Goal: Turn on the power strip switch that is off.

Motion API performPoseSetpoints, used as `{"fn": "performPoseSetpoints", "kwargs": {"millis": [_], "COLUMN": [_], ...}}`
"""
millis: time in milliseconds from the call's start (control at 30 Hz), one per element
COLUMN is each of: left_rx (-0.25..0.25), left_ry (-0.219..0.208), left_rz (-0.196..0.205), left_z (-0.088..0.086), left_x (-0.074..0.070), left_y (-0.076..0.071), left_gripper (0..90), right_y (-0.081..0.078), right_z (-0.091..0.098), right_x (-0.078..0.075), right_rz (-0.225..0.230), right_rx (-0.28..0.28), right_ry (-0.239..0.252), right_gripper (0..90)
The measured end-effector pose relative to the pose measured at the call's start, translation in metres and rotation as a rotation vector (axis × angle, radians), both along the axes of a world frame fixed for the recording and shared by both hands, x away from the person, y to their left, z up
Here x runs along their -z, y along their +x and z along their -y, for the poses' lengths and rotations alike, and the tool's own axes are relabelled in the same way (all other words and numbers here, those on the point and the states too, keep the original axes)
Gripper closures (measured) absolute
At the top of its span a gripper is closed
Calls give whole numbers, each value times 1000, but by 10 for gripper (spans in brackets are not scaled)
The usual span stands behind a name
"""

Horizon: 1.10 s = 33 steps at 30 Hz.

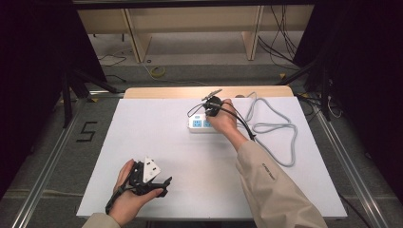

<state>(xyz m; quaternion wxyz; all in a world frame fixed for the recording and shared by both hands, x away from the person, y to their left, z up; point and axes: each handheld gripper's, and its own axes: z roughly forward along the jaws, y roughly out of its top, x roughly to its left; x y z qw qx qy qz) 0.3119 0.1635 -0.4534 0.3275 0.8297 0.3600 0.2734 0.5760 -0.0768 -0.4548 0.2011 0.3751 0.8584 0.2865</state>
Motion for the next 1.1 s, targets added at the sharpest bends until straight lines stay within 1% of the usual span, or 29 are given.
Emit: {"fn": "performPoseSetpoints", "kwargs": {"millis": [200, 400, 600, 833, 967, 1100], "left_rx": [0, -1, 2, 0, -4, -5], "left_ry": [0, 0, 6, 6, 1, 3], "left_rz": [0, 0, 2, 1, 1, 1], "left_z": [0, 0, 0, 0, 0, 0], "left_x": [0, 0, 0, 0, 0, 0], "left_y": [0, 0, 0, 0, 0, 0], "left_gripper": [164, 164, 164, 164, 164, 164], "right_y": [0, 0, -2, -4, -6, -8], "right_z": [0, 1, 3, 5, 8, 10], "right_x": [0, -2, -6, -8, -8, -9], "right_rz": [3, -2, 5, 3, -8, -4], "right_rx": [-5, -1, -3, -5, -8, -10], "right_ry": [-6, 0, 10, 16, 15, 20], "right_gripper": [900, 900, 900, 863, 831, 813]}}
